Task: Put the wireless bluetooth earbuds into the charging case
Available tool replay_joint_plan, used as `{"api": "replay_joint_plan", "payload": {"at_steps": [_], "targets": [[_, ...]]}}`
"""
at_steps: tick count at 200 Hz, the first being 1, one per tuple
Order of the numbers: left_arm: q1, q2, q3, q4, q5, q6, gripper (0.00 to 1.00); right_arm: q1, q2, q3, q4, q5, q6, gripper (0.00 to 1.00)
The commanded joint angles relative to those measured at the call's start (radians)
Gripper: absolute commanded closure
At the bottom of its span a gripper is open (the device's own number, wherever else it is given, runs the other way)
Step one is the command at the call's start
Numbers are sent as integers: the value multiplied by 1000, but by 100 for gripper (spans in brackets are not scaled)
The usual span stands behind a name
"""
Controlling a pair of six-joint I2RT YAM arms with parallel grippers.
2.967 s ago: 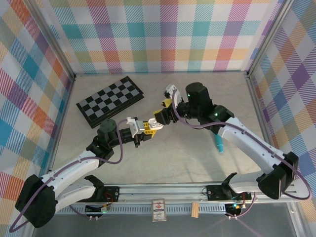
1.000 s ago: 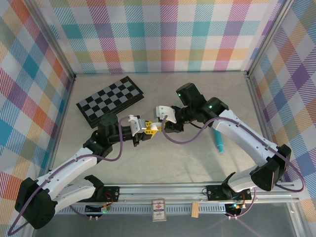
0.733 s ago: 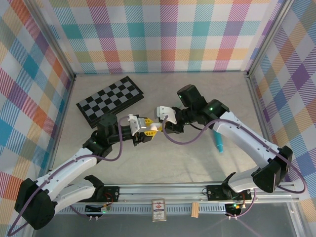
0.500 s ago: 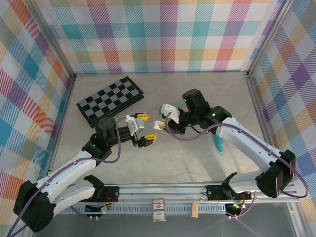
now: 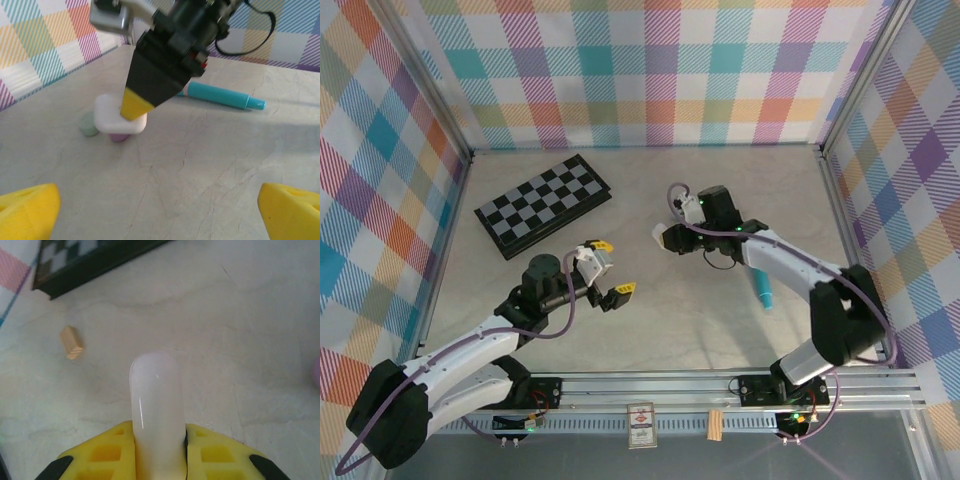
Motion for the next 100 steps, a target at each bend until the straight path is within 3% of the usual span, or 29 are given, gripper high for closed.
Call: {"api": "replay_joint_plan", "payload": {"at_steps": [1,48,100], "targets": [[-16,0,-22,9,-59,10,0,0,86,51,32,17,113,83],[-19,-1,-41,-19,-73,19,0,-1,278,133,10,18,124,81],[-19,14,-33,-34,-47,10,0,-1,324,157,11,50,131,73]]}}
